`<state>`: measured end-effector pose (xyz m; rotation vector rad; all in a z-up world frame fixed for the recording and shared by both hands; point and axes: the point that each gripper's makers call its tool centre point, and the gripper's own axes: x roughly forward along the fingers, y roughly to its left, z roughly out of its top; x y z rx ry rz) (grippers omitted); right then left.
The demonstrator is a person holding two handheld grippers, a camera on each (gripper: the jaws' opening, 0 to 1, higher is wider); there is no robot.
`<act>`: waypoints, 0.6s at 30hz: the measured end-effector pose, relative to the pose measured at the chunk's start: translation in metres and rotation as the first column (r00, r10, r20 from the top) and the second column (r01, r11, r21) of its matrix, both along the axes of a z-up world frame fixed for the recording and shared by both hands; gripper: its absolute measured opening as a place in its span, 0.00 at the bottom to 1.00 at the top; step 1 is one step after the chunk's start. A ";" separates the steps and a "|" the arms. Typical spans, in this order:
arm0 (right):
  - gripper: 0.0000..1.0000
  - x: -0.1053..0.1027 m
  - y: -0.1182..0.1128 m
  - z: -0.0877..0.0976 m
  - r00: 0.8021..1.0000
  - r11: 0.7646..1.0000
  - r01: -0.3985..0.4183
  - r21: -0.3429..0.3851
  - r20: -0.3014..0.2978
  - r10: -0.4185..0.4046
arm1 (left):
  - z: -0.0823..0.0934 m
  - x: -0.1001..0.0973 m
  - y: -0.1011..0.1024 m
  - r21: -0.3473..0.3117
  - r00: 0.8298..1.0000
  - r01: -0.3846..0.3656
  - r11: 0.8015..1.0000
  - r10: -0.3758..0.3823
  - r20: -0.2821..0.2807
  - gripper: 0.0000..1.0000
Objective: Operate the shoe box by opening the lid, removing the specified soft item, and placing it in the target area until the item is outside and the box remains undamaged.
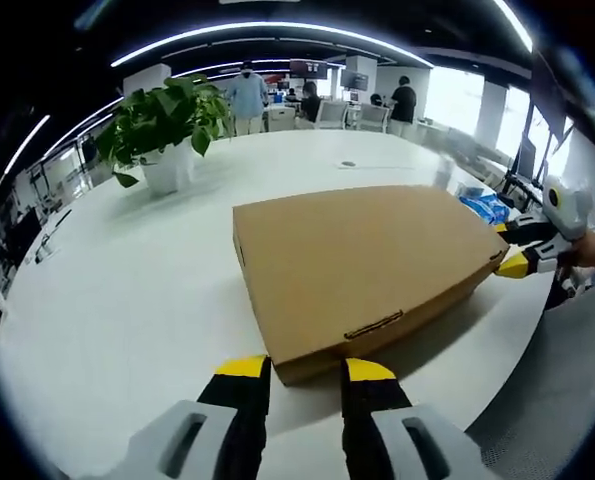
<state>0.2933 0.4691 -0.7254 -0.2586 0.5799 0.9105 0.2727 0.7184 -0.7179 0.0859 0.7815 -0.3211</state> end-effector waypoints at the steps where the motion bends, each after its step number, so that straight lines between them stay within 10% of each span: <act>1: 0.33 0.001 0.000 0.000 1.000 1.000 -0.001 -0.001 0.000 0.001 | 0.000 0.001 0.000 0.000 1.000 0.000 1.000 0.000 -0.001 0.27; 18: 0.33 0.033 -0.003 0.000 1.000 1.000 0.004 -0.005 0.008 -0.004 | 0.000 0.033 -0.002 0.000 1.000 0.008 1.000 -0.008 0.000 0.27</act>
